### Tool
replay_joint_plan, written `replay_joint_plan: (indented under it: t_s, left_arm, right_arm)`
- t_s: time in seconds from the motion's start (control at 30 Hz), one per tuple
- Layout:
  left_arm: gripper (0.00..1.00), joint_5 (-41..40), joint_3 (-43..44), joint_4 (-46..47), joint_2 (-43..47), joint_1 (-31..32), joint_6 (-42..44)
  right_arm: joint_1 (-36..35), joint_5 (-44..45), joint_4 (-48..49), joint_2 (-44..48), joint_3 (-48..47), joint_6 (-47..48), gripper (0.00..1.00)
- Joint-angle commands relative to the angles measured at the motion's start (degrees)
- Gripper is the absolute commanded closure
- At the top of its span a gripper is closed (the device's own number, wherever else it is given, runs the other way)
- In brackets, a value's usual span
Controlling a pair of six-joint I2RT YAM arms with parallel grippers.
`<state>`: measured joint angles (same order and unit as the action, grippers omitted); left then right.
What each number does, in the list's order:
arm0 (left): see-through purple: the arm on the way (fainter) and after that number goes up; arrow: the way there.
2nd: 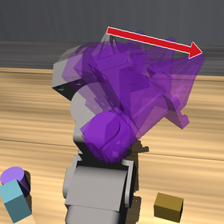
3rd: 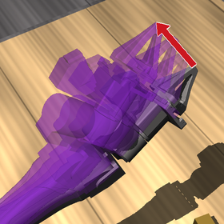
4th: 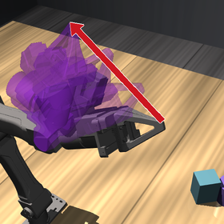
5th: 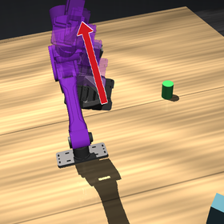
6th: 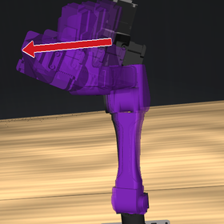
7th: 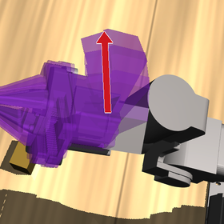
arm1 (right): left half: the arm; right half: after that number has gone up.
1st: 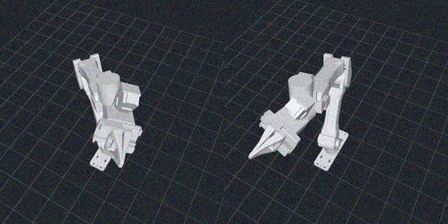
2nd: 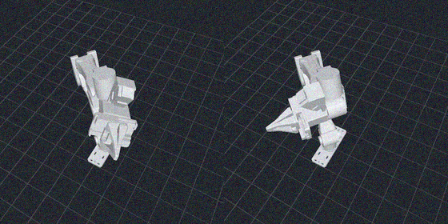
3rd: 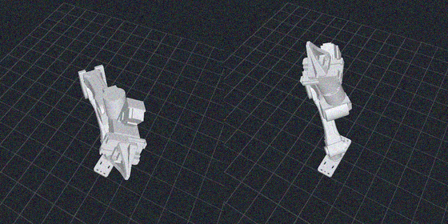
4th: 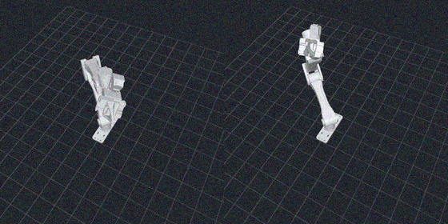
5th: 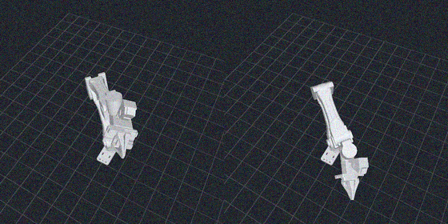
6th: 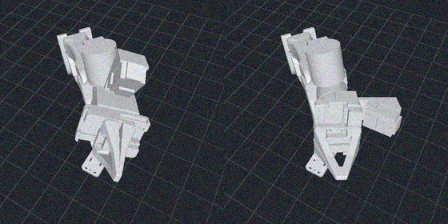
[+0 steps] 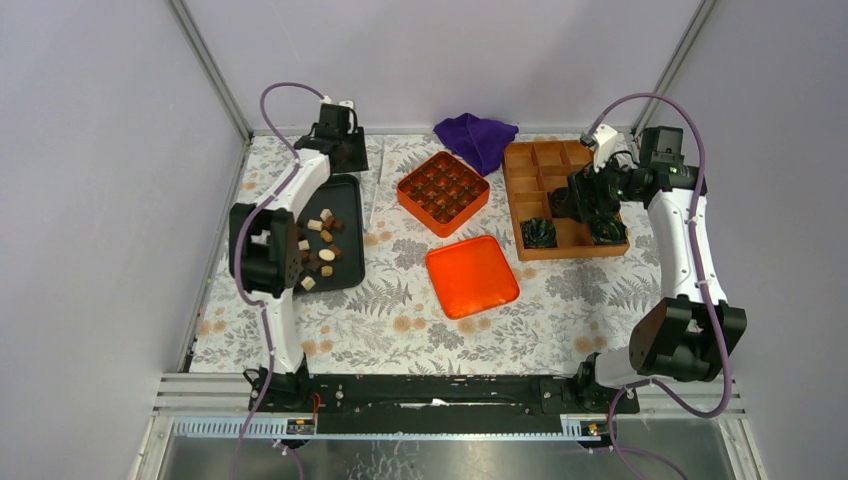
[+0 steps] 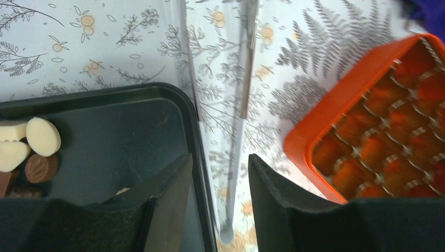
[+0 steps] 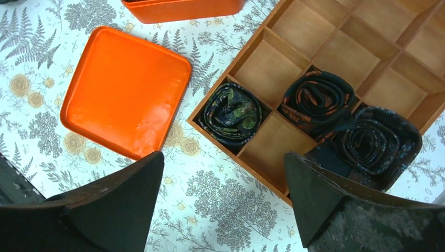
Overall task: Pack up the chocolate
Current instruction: Pick up the clamp at the center of the board.
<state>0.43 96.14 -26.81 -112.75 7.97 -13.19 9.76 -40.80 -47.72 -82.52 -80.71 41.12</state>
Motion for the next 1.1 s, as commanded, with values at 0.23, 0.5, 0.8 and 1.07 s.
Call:
replay_joint_plan:
  t_s: [0.23,0.5,0.8,1.07]
  left_arm:
    - [0.52,-10.2,18.8,0.4,-18.5,-0.1,4.4]
    - [0.57,-12.7,21.3,3.4,-24.1,-0.1,2.5]
    - [0.71,-12.7,22.0,3.4,-27.3,-0.1,1.2]
    - [0.87,-11.9,22.0,3.5,-27.9,0.0,1.1]
  right_arm:
    - [-0.4,-5.6,8.3,-3.6,0.0,-15.8,0.21]
    - [-0.4,-5.5,13.1,-0.6,4.2,-18.9,0.21]
    - [-0.4,-6.4,14.2,1.6,7.9,-19.6,0.2]
    - [-0.4,-7.3,13.7,2.1,8.5,-19.6,0.2]
